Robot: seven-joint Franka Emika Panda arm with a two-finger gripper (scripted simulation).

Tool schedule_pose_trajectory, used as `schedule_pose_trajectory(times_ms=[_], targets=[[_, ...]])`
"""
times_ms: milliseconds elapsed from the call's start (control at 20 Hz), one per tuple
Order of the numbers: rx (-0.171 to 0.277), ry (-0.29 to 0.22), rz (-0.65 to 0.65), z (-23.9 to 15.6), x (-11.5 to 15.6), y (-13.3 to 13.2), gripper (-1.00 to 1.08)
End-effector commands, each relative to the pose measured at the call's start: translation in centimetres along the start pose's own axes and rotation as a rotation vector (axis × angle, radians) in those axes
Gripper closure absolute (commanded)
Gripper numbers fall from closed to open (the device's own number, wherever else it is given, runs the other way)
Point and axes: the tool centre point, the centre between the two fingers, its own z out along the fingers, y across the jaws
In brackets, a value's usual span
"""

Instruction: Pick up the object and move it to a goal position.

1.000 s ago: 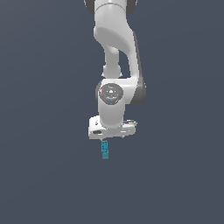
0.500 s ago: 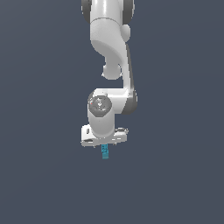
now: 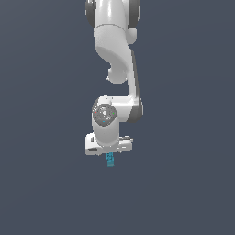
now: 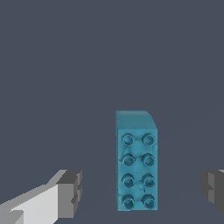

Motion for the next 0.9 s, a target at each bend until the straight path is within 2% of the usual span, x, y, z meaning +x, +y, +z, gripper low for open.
schedule_pose_trajectory(times_ms=[0,250,500,550,850], targets=[[0.0,-0.001,0.0,1.3,-0.1,0.0,-0.92],[0.0,-0.001,-0.001,3.6,-0.1,0.0,-0.92],[0.0,-0.001,-0.001,3.9,0.0,0.1,-0.92],[0.0,-0.001,-0.001,3.9,0.0,0.1,1.08],[0.0,-0.001,-0.001,3.9,0.0,0.1,1.08]])
